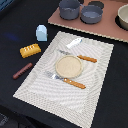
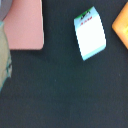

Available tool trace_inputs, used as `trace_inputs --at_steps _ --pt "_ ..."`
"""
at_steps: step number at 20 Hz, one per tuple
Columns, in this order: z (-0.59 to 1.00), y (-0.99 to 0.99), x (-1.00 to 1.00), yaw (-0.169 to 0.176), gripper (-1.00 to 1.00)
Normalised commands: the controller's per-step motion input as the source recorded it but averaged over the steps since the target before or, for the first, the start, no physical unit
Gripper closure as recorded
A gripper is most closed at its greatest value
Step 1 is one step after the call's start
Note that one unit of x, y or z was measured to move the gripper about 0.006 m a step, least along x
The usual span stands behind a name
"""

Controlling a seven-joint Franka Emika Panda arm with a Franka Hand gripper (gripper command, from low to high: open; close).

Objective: Interact with the objects in diverse but meaningful ways.

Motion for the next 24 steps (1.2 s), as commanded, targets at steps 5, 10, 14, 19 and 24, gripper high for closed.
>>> trace_inputs --at_steps 5,10,14,19,24 --pt "0.00 0.09 0.77 -0.022 -1.00" --pt "-0.03 0.03 0.72 -0.011 -1.00" --pt "-0.12 0.00 0.72 0.000 -1.00" --pt "-0.21 -0.01 0.68 0.000 -1.00" --pt "-0.30 -0.10 0.49 0.018 -1.00"
